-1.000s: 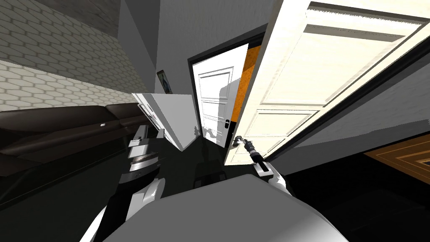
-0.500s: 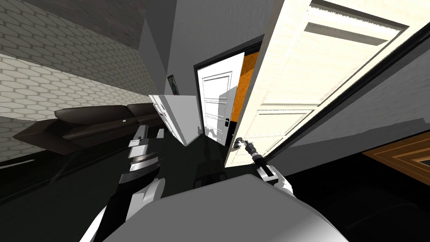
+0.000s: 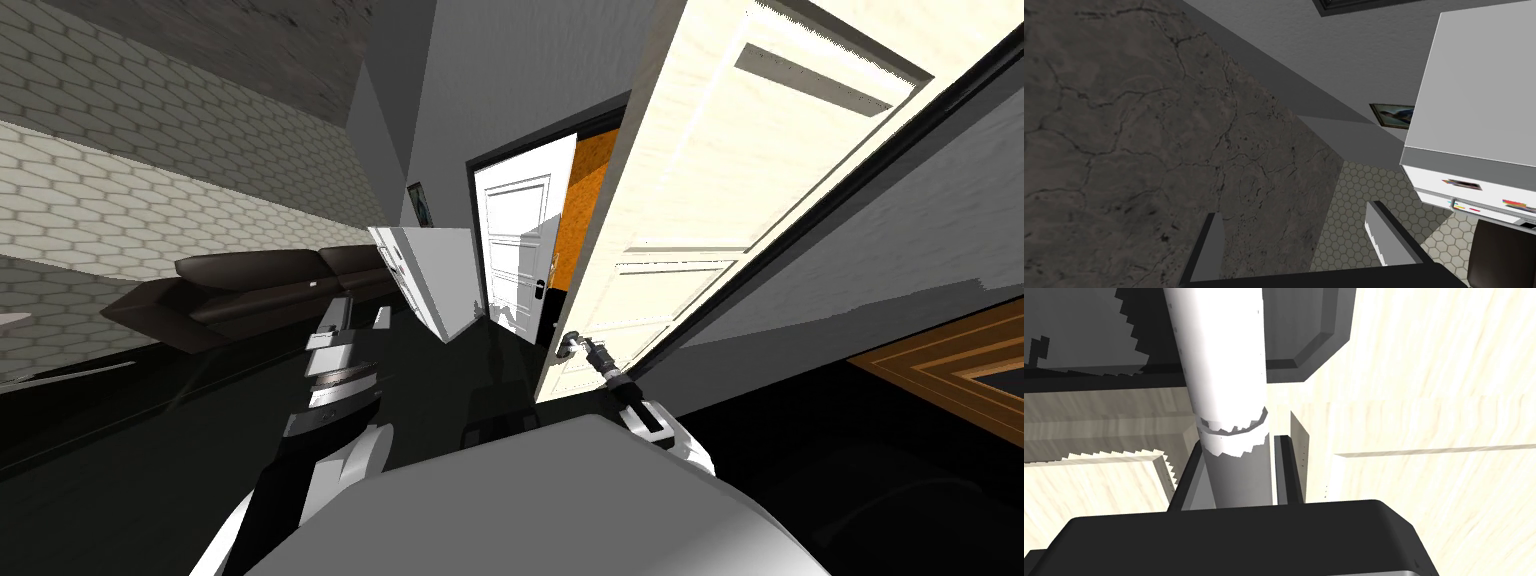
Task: Pull the door open
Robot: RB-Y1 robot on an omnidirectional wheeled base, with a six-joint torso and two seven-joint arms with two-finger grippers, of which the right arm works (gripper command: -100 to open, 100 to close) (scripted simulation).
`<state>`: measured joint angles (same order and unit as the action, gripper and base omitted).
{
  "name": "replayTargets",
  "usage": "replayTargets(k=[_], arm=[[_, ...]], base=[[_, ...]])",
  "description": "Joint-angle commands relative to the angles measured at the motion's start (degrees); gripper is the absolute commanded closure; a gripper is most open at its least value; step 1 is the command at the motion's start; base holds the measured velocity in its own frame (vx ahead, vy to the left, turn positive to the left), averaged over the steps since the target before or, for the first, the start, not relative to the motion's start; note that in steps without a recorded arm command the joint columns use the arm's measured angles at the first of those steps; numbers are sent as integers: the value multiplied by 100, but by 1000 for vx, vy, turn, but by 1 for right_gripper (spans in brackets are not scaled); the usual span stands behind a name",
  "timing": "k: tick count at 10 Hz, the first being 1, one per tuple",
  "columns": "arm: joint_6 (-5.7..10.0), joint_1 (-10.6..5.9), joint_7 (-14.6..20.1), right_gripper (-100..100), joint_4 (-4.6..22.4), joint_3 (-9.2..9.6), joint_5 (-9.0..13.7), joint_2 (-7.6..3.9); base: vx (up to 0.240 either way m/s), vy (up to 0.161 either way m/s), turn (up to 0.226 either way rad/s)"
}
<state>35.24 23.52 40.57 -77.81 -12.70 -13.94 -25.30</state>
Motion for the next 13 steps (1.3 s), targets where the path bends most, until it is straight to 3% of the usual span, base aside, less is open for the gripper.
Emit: replayTargets(k=[1, 5, 6, 7, 8, 11, 12, 13], arm=[[257, 133, 35, 100, -13, 19, -28, -27], [869, 623, 147, 100, -84, 53, -113, -123], [911, 623, 147, 100, -84, 53, -113, -123], [1088, 756, 177, 100, -103, 62, -136, -149], [1088, 756, 177, 100, -103, 62, -136, -149], [1566, 1133, 263, 100, -157, 88, -202, -223], [1592, 1133, 263, 100, -157, 88, -202, -223], [1738, 1242, 288, 100, -173, 96, -221, -245]], base=[[-10, -15, -6], [-12, -29, -1], [-15, -25, -18], [-20, -27, -12], [-20, -19, -8], [-18, -43, -10], [-25, -39, -5], [-36, -10, 31]])
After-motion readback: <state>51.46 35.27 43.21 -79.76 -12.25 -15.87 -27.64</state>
